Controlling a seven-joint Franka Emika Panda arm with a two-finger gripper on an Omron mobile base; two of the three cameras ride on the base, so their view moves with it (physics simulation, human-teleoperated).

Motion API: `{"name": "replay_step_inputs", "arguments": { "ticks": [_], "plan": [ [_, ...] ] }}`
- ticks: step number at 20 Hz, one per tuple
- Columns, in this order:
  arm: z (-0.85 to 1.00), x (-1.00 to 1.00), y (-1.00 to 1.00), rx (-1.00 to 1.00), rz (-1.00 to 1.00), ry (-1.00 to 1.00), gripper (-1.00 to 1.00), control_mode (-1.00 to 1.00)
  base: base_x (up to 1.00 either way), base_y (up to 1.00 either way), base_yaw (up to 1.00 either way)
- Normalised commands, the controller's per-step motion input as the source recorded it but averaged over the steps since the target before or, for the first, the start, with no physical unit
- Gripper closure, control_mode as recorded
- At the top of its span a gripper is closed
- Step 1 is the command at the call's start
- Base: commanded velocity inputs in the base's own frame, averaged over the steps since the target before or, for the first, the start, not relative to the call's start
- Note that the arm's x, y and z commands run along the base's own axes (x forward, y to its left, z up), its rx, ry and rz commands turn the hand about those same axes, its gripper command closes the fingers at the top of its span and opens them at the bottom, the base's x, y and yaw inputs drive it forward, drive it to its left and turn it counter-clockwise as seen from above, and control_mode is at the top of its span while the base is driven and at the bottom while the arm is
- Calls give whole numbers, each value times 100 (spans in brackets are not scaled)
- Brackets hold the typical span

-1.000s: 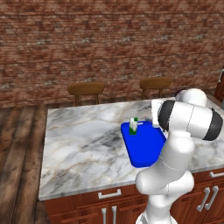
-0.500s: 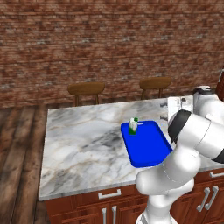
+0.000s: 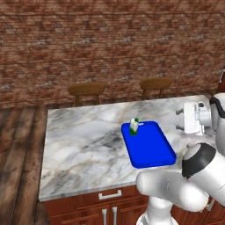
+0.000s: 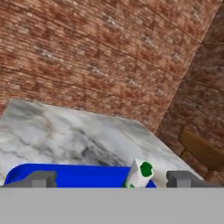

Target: Take out the milk from the fridge and place it on the tray on the counter. Then take the sugar cube near the tray and place it in the tray.

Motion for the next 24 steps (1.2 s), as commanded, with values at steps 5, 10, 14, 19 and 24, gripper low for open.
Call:
{"name": "replay_step_inputs", "arguments": {
  "ticks": [5,10,14,19,24],
  "plan": [
    [26,-79,0,-23,-20,8,-100,-100,0,0,0],
    [15,-27,-4,-28,-27,36,-100,-100,0,0,0],
    [1,-15,-1,-32,-32,51,-100,-100,0,0,0],
    [19,-11,-30,-26,-30,56,-100,-100,0,0,0],
    [13,-12,-47,-19,-34,56,-100,-100,0,0,0]
  ]
}}
